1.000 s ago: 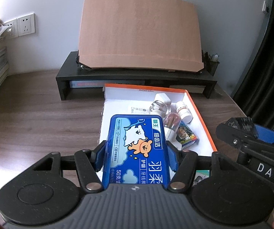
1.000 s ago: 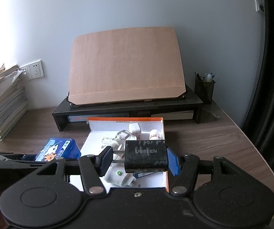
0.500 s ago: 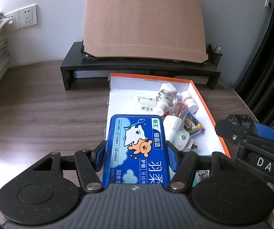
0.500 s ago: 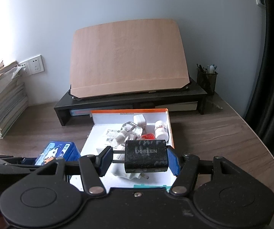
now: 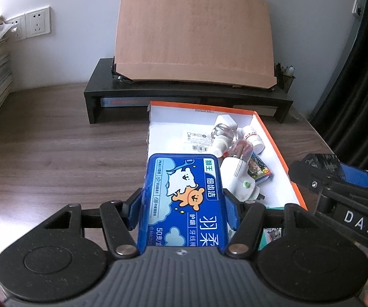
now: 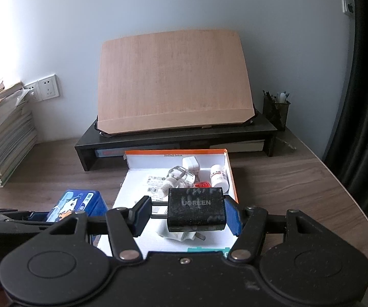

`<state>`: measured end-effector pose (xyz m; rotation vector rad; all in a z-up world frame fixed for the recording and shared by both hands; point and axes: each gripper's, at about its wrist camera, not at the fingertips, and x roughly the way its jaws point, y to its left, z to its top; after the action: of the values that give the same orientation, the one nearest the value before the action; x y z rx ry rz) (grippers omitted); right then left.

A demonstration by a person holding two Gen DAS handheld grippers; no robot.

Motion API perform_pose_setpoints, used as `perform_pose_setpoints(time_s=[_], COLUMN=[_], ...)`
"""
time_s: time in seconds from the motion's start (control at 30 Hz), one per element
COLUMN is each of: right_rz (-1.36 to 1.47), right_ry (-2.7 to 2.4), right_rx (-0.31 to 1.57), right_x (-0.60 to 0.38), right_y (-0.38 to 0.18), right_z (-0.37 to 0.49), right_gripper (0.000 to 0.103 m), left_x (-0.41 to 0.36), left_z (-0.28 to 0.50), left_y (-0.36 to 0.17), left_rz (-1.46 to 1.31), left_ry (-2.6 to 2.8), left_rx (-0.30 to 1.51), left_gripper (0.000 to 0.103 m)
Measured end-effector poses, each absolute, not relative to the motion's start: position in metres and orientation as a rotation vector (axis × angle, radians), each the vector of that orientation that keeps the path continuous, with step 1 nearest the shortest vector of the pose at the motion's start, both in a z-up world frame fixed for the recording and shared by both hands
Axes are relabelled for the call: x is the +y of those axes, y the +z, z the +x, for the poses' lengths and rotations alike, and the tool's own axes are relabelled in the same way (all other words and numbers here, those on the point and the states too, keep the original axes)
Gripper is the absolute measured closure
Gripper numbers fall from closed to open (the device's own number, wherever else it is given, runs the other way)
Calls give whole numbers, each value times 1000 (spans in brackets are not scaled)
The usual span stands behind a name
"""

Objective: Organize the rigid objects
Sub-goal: 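Carry the blue box and black adapter with both tools over the orange-rimmed box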

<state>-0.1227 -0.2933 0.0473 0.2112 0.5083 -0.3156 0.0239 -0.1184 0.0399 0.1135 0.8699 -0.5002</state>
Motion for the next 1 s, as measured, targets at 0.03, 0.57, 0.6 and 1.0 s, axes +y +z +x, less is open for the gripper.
perform_pose_setpoints(time_s=[0.03,0.57,0.6,1.0], right_rz=[210,210,212,214], right_ry=[-318,-357,-359,-364], right_rx=[509,511,510,507], right_x=[-293,-290,-291,-298], right_y=[47,48,48,46], right_z=[-123,-121,-121,-118], right_gripper=[30,30,30,30], left_x=[-118,-124,-125,-131], left_z=[24,30,31,32], left_y=[40,35,35,34], left_rz=[112,118,119,120], left_ry=[-504,-557,-559,-566], left_rx=[870,878,878,874], left_gripper=[40,40,40,40])
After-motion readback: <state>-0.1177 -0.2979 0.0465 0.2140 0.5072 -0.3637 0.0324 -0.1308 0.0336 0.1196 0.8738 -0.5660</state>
